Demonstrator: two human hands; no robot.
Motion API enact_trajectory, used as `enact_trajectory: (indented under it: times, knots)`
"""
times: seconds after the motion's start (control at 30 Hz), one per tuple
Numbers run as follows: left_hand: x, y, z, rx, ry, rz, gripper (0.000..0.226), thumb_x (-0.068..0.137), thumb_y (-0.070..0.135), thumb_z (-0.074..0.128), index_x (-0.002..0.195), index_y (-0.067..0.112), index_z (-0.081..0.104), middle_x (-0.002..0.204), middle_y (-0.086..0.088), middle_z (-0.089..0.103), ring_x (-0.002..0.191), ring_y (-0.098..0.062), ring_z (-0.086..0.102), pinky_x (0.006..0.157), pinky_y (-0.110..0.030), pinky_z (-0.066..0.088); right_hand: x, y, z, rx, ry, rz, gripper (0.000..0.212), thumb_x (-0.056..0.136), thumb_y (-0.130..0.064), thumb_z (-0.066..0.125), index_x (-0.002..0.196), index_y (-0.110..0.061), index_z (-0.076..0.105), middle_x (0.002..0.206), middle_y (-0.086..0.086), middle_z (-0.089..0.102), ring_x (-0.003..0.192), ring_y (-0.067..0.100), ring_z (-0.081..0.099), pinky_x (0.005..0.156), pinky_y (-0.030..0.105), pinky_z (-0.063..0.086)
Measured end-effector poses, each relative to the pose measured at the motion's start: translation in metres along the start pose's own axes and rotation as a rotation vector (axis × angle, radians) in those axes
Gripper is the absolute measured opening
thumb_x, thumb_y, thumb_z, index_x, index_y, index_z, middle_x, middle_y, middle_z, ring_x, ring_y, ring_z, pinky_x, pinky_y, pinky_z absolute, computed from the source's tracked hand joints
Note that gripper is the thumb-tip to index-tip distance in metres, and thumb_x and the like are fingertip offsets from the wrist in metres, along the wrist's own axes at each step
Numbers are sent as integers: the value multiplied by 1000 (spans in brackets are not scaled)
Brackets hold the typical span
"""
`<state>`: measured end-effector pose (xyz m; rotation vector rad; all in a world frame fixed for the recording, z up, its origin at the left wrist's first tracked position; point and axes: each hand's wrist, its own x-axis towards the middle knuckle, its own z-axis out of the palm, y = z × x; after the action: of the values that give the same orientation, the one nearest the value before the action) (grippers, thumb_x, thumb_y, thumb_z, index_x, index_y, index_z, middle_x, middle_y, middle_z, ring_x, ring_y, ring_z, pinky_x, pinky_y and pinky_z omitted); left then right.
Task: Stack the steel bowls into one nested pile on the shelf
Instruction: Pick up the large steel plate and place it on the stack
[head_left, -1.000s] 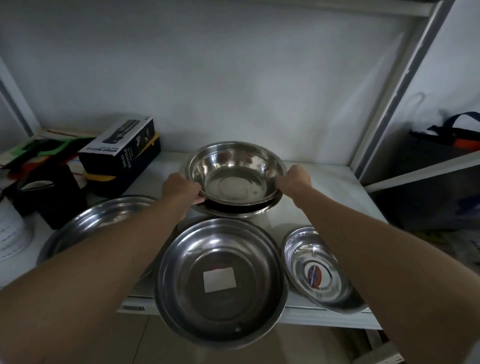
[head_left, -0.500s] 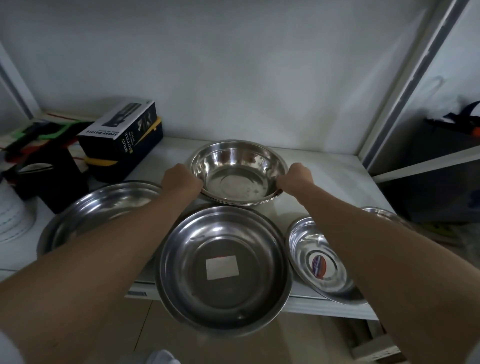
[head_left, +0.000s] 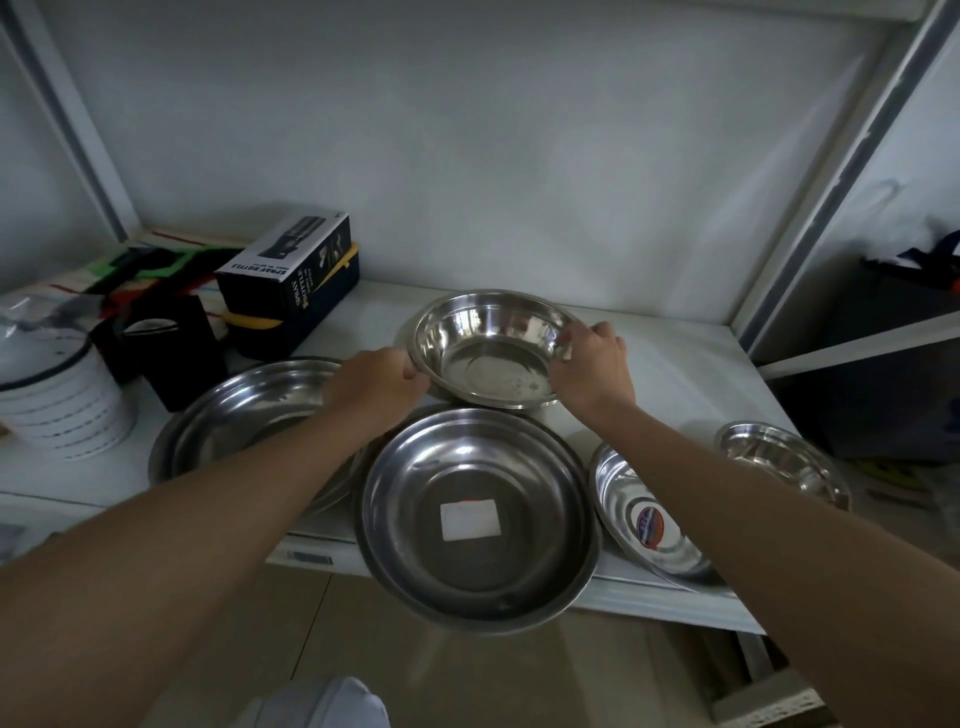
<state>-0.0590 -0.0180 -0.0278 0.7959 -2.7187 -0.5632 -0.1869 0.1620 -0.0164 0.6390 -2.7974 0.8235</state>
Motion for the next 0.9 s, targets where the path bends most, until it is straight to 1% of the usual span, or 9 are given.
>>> enact_trajectory:
  times: [0.1,0.2,0.33,0.47,0.5,0.57,0.67,0.8,0.9]
  knots:
    - [-22,-1,-16,63,19,-2,34,86,35,50,63,10,54,60,-5,55,56,-23,52,53,-26,34,-27,-12,-12,-41,-125,-12,24,85,-17,54,106,-14,64,103,6,61,92,26,56,76,34,46]
    - [-48,-4,-31,142,-44,-22,42,89,38,49,55,14,52,56,-3,58,55,-21,56,56,-28,44,-52,-15,-19,-163,-217,-20,21,86,-20,53,102,-18,66,94,5,64,81,24,54,73,32,46]
    - [-84,-4,-34,130,-248,-100,50,94,41,48,59,9,62,56,-5,68,47,-16,62,64,-30,58,-78,-17,-22,-185,-358,-5,24,85,-17,53,105,-14,66,100,10,65,90,28,62,81,36,53]
    - [-99,-3,-33,189,-185,-131,28,92,30,57,91,4,68,85,-9,69,81,-25,68,75,-38,58,-95,-22,-20,-154,-451,-97,32,87,-17,54,115,-11,67,118,12,65,104,29,61,85,33,47]
    - [-100,-4,-32,196,-190,-143,27,92,29,57,96,4,67,87,-9,68,83,-26,68,74,-37,58,-98,-24,-18,-130,-478,-128,35,89,-20,54,121,-12,64,123,10,62,111,29,59,89,33,45]
    - [-104,-6,-30,105,-249,-219,23,93,24,58,94,3,66,80,-10,68,73,-24,69,64,-33,58,-103,-27,-15,-91,-505,-174,37,92,-25,53,127,-15,59,128,9,60,115,27,56,91,33,43]
    - [-107,-8,-27,-51,-263,-339,14,92,16,61,86,3,62,77,-13,68,62,-22,69,45,-26,51,-108,-33,-9,-42,-485,-201,31,93,-29,52,119,-16,62,118,7,64,106,23,59,85,31,44]
    - [-103,-17,-22,-184,-216,-371,14,88,18,65,88,4,64,81,-12,72,73,-25,74,70,-38,62,-113,-44,-8,-25,-464,-228,30,92,-30,50,117,-19,62,113,5,64,104,24,60,87,38,50]
    - [-98,-18,-25,-185,-130,-288,27,90,28,59,72,8,59,73,-8,67,66,-23,66,63,-33,56,-115,-50,-8,85,-434,-217,36,93,-26,47,126,-21,58,114,6,65,102,23,60,88,38,50]
